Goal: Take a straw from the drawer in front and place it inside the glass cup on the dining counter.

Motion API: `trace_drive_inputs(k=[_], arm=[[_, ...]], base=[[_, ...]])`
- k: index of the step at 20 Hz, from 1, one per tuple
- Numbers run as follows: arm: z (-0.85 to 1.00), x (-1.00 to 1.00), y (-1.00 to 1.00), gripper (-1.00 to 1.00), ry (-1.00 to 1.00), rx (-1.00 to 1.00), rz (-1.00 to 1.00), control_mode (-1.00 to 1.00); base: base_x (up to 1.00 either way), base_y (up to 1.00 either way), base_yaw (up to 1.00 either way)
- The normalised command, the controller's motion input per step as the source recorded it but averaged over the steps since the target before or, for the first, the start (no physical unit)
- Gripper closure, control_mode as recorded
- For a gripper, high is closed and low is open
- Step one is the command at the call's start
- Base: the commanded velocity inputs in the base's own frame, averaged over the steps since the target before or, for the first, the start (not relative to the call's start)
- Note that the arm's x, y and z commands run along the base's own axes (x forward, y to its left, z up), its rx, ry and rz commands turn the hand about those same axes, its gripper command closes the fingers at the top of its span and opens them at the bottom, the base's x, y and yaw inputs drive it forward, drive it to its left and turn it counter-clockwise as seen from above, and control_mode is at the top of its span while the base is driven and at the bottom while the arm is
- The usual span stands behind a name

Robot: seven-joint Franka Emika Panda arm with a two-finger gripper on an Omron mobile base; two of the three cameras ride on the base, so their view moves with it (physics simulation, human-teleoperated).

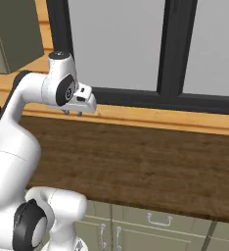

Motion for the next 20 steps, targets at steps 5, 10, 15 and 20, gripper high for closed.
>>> trace_drive_inputs(k=[5,10,15,20], arm=[[0.00,-0.01,0.00,-1.00,0.00,0.00,0.00,1.00],[0.00,0.00,0.00,-1.00,0.00,0.00,0.00,1.00],[0.00,0.00,0.00,-1.00,0.00,0.00,0.00,1.00],[0.00,0.00,0.00,-1.00,0.00,0.00,0.00,1.00]], base=[[-0.40,0.00,0.00],[-0.91,-0.04,0.19],[-0.06,-0.35,0.52],[0.00,-0.50,0.75]])
